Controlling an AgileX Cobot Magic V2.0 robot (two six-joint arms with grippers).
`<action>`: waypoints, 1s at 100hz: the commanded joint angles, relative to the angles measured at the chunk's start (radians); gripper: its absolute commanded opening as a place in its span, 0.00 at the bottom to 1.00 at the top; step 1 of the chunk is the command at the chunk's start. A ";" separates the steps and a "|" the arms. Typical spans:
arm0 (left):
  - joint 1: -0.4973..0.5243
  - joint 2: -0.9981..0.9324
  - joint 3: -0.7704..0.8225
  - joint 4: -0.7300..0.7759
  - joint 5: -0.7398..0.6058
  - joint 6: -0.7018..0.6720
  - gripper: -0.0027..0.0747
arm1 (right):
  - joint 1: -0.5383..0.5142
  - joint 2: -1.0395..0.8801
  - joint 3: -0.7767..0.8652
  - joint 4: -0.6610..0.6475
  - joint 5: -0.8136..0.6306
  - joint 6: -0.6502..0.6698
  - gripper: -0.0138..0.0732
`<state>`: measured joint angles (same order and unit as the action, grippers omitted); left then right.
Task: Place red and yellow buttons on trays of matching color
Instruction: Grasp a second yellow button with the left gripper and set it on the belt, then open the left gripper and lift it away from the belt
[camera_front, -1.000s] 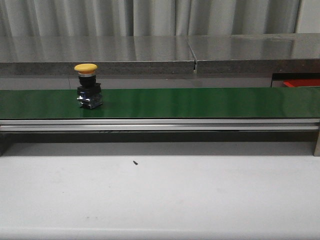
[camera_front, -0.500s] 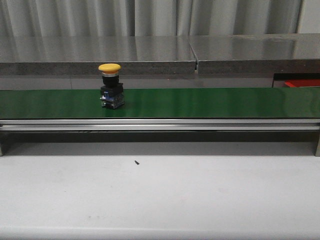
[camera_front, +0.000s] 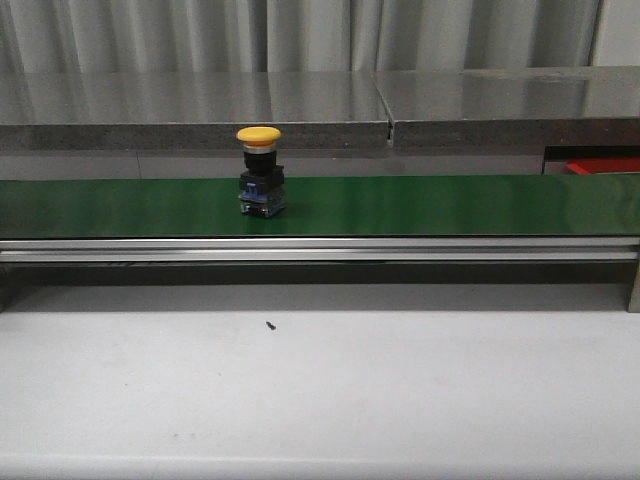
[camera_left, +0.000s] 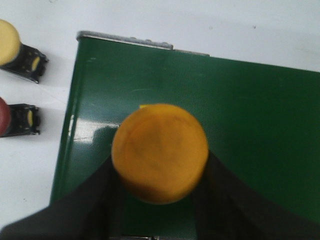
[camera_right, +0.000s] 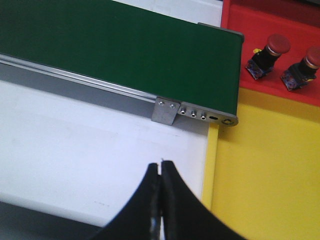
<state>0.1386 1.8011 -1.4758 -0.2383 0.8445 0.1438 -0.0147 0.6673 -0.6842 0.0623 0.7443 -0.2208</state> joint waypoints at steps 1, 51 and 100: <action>-0.014 -0.018 -0.033 -0.015 -0.035 -0.005 0.01 | -0.002 -0.002 -0.028 -0.003 -0.065 0.000 0.08; -0.032 -0.042 -0.033 -0.049 -0.024 0.048 0.93 | -0.002 -0.002 -0.028 -0.015 -0.067 -0.001 0.08; -0.185 -0.474 0.072 -0.049 -0.080 0.102 0.88 | -0.002 -0.002 -0.028 -0.015 -0.073 -0.001 0.08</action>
<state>-0.0132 1.4499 -1.4310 -0.2630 0.8432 0.2410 -0.0147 0.6673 -0.6842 0.0564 0.7418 -0.2208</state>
